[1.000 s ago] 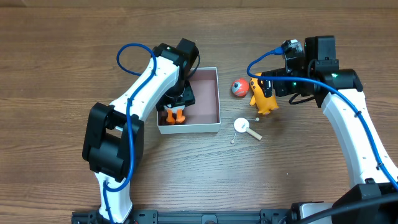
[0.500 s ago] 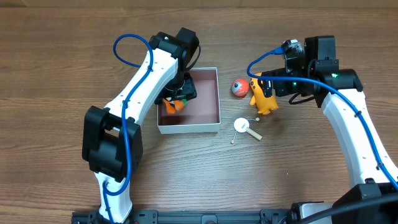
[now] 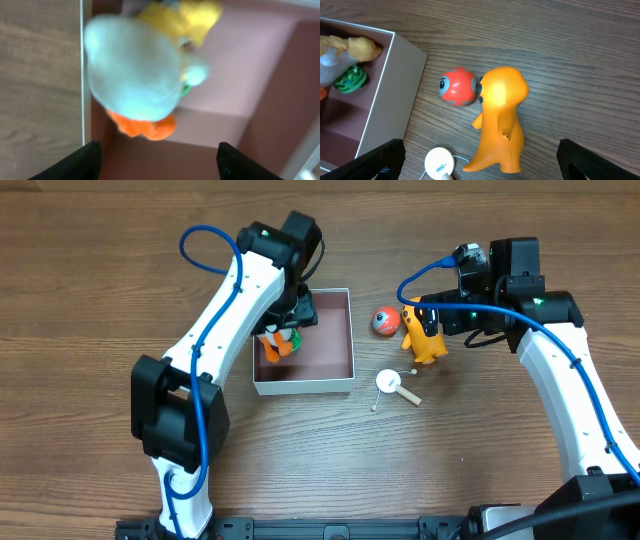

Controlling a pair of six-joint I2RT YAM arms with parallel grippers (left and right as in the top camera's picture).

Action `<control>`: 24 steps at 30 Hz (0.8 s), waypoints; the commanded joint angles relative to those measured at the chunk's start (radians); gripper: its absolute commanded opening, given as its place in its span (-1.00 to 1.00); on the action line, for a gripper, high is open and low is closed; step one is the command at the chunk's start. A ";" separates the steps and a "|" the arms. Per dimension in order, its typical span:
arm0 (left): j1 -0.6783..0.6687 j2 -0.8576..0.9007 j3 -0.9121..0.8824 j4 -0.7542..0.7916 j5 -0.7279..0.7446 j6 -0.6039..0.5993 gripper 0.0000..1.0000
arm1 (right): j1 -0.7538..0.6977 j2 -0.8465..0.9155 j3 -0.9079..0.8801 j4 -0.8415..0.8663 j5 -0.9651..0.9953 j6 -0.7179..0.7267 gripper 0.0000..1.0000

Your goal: Pack container

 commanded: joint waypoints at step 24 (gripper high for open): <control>-0.002 -0.069 -0.096 0.169 -0.122 0.100 0.72 | 0.001 0.004 0.013 0.005 0.002 -0.003 1.00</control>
